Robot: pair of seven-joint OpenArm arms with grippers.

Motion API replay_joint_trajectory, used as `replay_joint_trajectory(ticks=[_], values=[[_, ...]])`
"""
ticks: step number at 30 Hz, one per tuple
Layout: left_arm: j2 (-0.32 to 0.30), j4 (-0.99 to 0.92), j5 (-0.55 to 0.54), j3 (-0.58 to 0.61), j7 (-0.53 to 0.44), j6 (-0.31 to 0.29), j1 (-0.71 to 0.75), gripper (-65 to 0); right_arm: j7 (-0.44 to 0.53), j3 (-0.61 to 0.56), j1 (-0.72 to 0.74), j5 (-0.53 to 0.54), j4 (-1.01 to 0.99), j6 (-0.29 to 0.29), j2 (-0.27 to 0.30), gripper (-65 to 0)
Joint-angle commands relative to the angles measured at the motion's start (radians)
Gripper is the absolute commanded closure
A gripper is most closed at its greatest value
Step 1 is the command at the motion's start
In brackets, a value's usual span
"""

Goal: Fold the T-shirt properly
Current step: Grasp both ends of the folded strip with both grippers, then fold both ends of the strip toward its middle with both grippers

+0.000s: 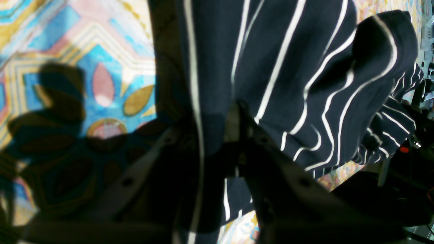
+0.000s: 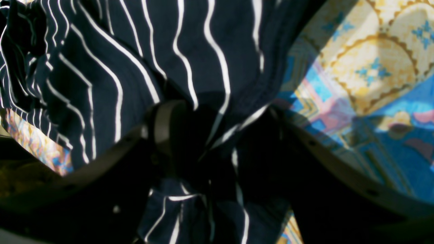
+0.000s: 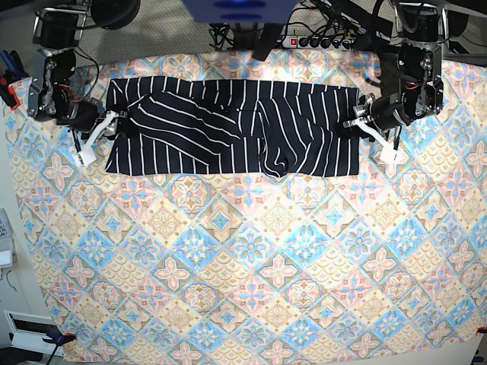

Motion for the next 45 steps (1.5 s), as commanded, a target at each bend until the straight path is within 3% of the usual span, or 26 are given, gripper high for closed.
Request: replay_joint_trajectory(ticks=[1, 7, 14, 19, 27, 32, 37, 45], values=[[-0.010, 0.011, 0.004, -0.001, 0.004, 0.002, -0.004, 0.0, -0.041, -0.006, -0.003, -0.009, 0.005, 0.003, -0.001, -32.2], [-0.007, 0.011, 0.004, 0.001, 0.004, 0.002, -0.006, 0.0, -0.058, -0.006, -0.003, -0.009, 0.000, 0.003, -0.021, -31.0], [-0.007, 0.011, 0.004, 0.001, 0.004, 0.002, -0.007, 0.0, -0.073, -0.002, 0.001, -0.009, -0.004, 0.003, -0.038, -11.6], [0.016, 0.011, 0.004, 0.001, 0.004, 0.002, -0.010, 0.0, -0.085, 0.006, 0.075, -0.009, -0.004, 0.003, -0.024, -4.7], [0.102, 0.010, 0.010, 0.012, 0.002, 0.005, -0.064, 0.0, -0.078, 0.082, 0.176, -0.016, -0.004, 0.003, 0.064, -3.5], [0.134, 0.007, 0.061, 0.124, -0.002, 0.006, -0.122, 0.0, -0.085, 0.081, 0.208, -0.011, 0.011, 0.003, 0.099, -3.4], [0.177, 0.007, 0.122, 0.131, -0.002, 0.006, -0.139, 0.0, -0.145, 0.072, 0.179, -0.011, 0.186, 0.003, 0.091, -3.4], [0.194, 0.005, 0.185, 0.133, -0.002, 0.006, -0.141, 0.0, -0.153, -0.119, 0.110, -0.009, 0.533, 0.003, 0.010, -3.4]])
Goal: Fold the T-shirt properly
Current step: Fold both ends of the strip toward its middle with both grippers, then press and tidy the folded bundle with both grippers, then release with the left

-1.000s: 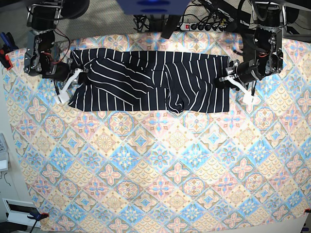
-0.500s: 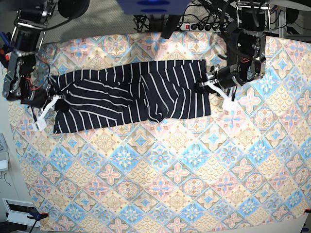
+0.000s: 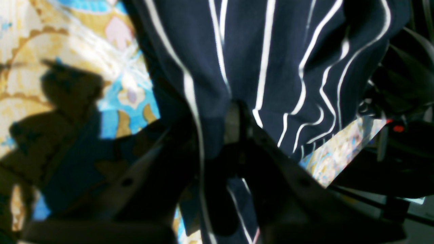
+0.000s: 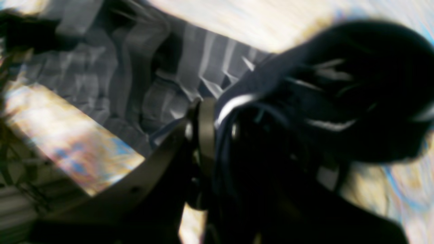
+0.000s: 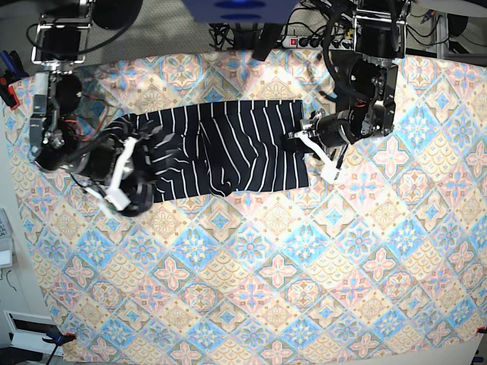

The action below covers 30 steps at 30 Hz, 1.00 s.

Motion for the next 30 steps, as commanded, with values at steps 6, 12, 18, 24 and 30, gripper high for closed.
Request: replay_joint_trajectory(ticks=[6, 12, 18, 24, 30], values=[[-0.011, 0.012, 0.000, -0.004, -0.006, -0.004, -0.010, 0.0, 0.020, -0.128, 0.017, 0.008, 0.058, -0.001, -0.096, -3.6], [-0.008, 0.012, 0.001, -0.004, -0.007, -0.004, -0.010, 0.0, 0.021, -0.241, 0.038, 0.005, 0.051, -0.001, -0.223, -3.7], [-0.005, 0.012, 0.021, -0.004, -0.007, -0.004, -0.010, 0.0, 0.023, -0.364, 0.109, -0.084, 0.012, -0.001, -0.314, -3.7], [-0.005, 0.012, 0.020, -0.004, -0.007, -0.004, -0.010, 0.0, 0.063, -0.477, 0.149, -0.202, -0.103, -0.001, -0.375, -4.4], [-0.007, 0.012, 0.020, -0.004, -0.007, -0.004, -0.010, 0.0, 0.162, -0.533, 0.150, -0.262, -0.192, -0.001, -0.366, -25.6]])
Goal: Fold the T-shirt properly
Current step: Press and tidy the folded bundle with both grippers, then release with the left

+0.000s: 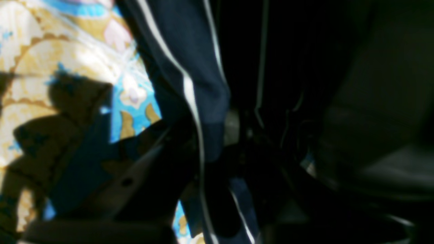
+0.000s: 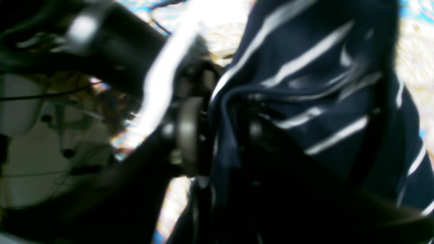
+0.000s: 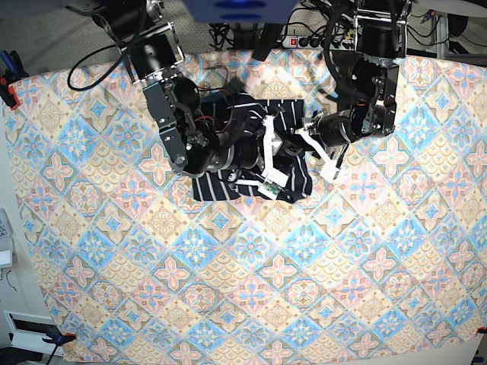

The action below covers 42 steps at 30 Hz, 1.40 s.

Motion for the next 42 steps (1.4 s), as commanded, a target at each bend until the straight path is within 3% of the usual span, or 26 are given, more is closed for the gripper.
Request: replay_joint_trajectory(ticks=[1, 4, 11, 19, 24, 28, 31, 35, 39, 42], values=[[-0.003, 0.012, -0.008, -0.002, -0.001, -0.001, -0.012, 0.0, 0.030, 0.009, 0.015, 0.032, 0.020, 0.014, 0.005, -28.7], [-0.003, 0.012, -0.013, -0.002, -0.001, -0.001, -0.008, 0.0, 0.033, 0.045, 0.010, 0.034, 0.109, 0.014, 0.039, -35.4], [-0.037, 0.018, -0.022, -0.003, 0.002, -0.001, -0.005, -0.2, 0.030, 0.178, -0.015, 0.037, 0.248, 0.014, 0.091, -35.7], [-0.060, 0.018, -0.114, -0.091, 0.003, -0.001, 0.009, -23.2, 0.033, 0.243, -0.022, 0.032, 0.193, 0.014, 0.137, -35.7], [-0.062, 0.018, -0.136, -0.106, 0.000, -0.001, 0.006, -27.6, 0.033, 0.247, -0.013, 0.031, 0.141, 0.014, 0.137, -35.6], [-0.056, 0.018, -0.136, -0.261, 0.002, -0.002, 0.012, -30.6, 0.033, 0.247, 0.024, 0.021, 0.112, 0.014, 0.149, -35.6], [-0.051, 0.064, -0.133, -0.312, 0.003, -0.004, 0.057, -29.7, 0.033, 0.243, 0.045, -0.046, 0.109, 0.014, 0.161, -32.6], [-0.074, 0.284, -0.125, -0.307, 0.005, -0.005, 0.177, -24.3, 0.033, 0.238, 0.064, -0.204, 0.095, 0.014, 0.161, -17.5], [-0.137, 0.425, -0.124, -0.189, 0.006, -0.005, 0.246, -14.7, 0.050, 0.200, 0.120, -0.322, 0.020, 0.014, 0.144, -3.4], [-0.203, 0.476, -0.125, -0.062, 0.006, -0.005, 0.256, -6.9, 0.100, 0.157, 0.150, -0.381, -0.043, 0.014, 0.144, -1.5]])
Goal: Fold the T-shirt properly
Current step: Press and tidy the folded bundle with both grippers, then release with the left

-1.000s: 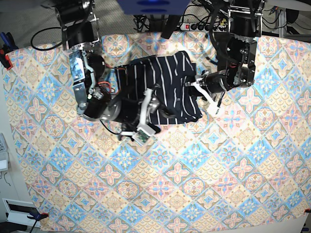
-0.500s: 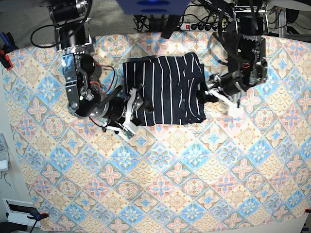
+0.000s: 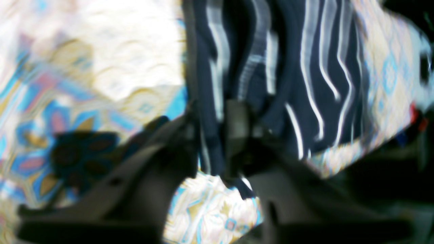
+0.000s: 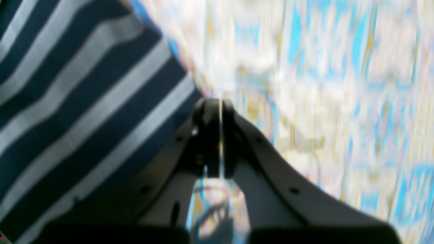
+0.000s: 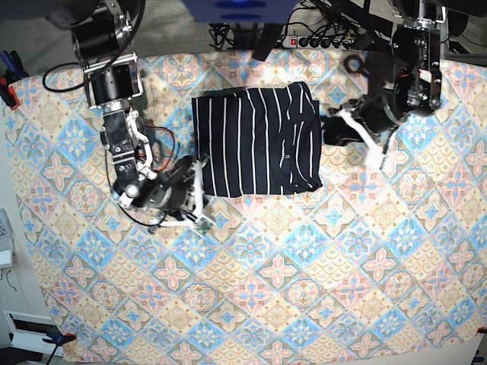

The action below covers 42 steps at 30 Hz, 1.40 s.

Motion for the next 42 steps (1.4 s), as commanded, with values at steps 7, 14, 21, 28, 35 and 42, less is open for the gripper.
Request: replay_joint_trajectory(ticks=[7, 14, 21, 28, 35, 42], values=[[-0.050, 0.127, -0.012, 0.188, -0.006, -0.004, 0.004, 0.0, 0.072, -0.064, 0.097, -0.042, -0.107, 0.003, -0.009, -1.5], [-0.049, 0.118, 0.227, 0.406, -0.006, -0.002, -0.008, 0.0, 0.190, -0.131, 0.192, -0.043, -0.337, 0.003, -0.012, -1.5], [-0.037, -0.031, 0.444, 0.543, -0.009, -0.002, -0.059, 0.0, 0.267, -0.190, 0.198, -0.045, -0.506, 0.003, -0.035, -1.5], [-0.038, -0.151, 0.502, 0.494, -0.012, -0.002, -0.125, 0.0, 0.208, -0.190, 0.101, -0.045, -0.351, 0.003, 0.039, -1.5], [-0.023, -0.168, 0.505, 0.423, -0.012, -0.002, -0.213, 0.0, 0.109, -0.180, -0.055, -0.045, -0.109, 0.003, 0.120, -1.5], [0.014, -0.300, 0.500, 0.406, -0.015, -0.002, -0.331, 0.0, 0.060, -0.180, -0.186, -0.045, 0.080, 0.003, 0.166, -1.5]])
